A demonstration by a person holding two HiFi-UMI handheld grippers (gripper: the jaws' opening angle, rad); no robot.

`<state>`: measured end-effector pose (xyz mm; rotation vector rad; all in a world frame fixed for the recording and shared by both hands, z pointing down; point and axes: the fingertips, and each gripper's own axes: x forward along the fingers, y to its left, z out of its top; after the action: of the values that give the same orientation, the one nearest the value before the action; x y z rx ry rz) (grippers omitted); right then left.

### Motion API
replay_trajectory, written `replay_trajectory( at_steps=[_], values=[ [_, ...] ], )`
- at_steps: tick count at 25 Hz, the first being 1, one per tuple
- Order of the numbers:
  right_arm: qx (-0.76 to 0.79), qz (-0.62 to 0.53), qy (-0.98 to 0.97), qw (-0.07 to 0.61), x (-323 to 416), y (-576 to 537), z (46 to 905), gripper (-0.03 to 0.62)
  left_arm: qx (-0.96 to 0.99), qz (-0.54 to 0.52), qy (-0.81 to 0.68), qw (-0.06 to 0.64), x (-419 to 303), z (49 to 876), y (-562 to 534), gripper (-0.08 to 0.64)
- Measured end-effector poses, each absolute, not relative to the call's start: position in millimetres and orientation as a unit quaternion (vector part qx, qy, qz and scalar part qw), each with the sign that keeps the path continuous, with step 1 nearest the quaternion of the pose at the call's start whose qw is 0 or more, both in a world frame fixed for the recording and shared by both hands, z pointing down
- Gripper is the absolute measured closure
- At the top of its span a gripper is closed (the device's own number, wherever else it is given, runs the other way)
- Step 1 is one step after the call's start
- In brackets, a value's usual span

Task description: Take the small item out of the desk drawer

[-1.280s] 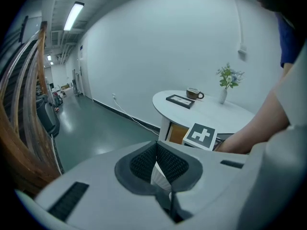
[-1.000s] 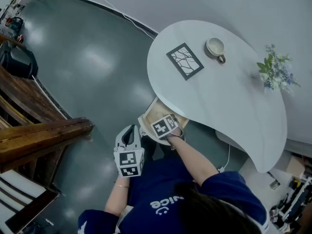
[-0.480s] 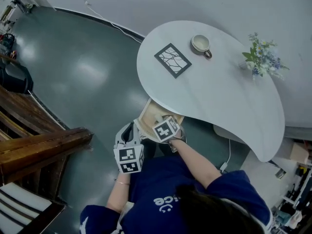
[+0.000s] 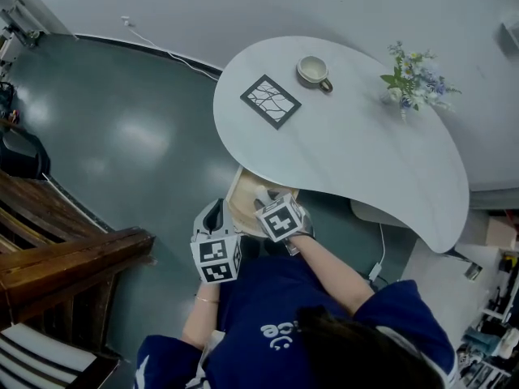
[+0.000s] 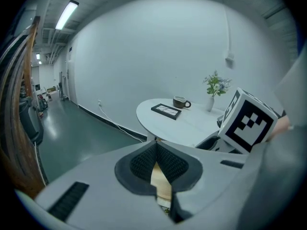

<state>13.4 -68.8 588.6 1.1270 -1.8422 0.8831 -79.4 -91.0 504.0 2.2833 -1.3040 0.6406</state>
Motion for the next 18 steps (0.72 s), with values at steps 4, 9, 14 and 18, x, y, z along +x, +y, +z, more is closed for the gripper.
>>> replay_trajectory(
  at_steps=[4,9,14,18],
  values=[
    [0.458,0.343,-0.734,0.367,16.9,-69.0,567.7,0.448,0.829,0.227,-0.465,0.211,-74.1,498.7,-91.6,0.557],
    [0.485,0.335,-0.738,0.327,25.2,-69.7,538.7,0.448,0.839,0.221,-0.454,0.204,-68.1,488.0,-89.6,0.557],
    [0.509,0.327,-0.741,0.290,32.7,-70.9,512.8,0.448,0.849,0.214,-0.442,0.195,-60.9,480.0,-88.7,0.557],
    [0.530,0.320,-0.741,0.260,41.1,-71.7,497.0,0.448,0.858,0.204,-0.433,0.186,-53.5,468.5,-89.6,0.557]
  ],
)
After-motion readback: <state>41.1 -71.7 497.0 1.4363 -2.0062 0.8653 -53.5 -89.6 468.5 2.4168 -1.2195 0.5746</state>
